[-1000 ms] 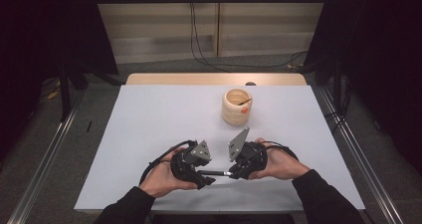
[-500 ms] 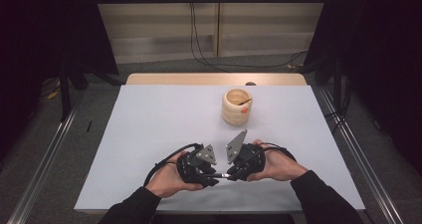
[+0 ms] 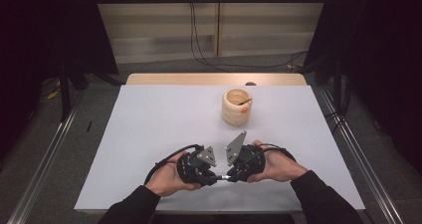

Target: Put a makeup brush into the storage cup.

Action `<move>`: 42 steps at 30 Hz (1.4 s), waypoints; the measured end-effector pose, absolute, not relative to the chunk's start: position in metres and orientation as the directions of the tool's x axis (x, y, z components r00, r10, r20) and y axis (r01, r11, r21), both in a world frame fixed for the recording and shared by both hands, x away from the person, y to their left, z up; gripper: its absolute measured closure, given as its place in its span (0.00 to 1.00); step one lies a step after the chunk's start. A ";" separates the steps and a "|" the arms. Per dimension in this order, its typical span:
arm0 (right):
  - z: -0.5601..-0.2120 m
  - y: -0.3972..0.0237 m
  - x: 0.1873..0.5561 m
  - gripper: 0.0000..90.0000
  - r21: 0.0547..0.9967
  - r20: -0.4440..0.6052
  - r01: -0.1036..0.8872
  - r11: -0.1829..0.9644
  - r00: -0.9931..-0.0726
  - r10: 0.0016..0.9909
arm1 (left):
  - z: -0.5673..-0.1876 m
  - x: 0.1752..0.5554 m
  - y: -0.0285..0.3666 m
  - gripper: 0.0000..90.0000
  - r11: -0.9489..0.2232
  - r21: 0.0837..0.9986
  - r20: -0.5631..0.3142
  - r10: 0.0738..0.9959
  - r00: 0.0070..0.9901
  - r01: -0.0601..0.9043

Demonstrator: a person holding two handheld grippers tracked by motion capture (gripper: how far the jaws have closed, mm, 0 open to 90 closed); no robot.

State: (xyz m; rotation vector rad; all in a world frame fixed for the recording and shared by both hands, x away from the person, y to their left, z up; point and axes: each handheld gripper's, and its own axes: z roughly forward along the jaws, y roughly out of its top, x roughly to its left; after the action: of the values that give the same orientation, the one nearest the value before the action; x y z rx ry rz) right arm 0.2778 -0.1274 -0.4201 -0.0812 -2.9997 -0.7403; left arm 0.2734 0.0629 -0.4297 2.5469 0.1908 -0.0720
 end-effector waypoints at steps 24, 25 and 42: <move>-0.420 -0.133 0.279 0.83 0.507 0.059 0.062 0.860 -0.998 0.037 | -0.431 0.274 0.068 0.88 -0.801 0.578 -0.135 0.094 0.986 0.156; -0.421 -0.134 0.280 0.80 0.513 0.063 0.061 0.856 -0.997 0.033 | -0.432 0.273 0.068 0.88 -0.798 0.582 -0.136 0.097 0.986 0.158; -0.421 -0.142 0.288 0.28 0.577 0.092 0.159 0.801 -0.987 0.130 | -0.432 0.273 0.071 0.88 -0.781 0.597 -0.158 0.111 0.981 0.184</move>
State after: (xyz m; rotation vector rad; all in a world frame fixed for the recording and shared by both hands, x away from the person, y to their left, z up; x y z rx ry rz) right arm 0.2877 -0.1421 -0.4206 -0.2361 -2.9359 -0.9475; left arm 0.2725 0.0714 -0.4325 2.4737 0.2056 -0.1498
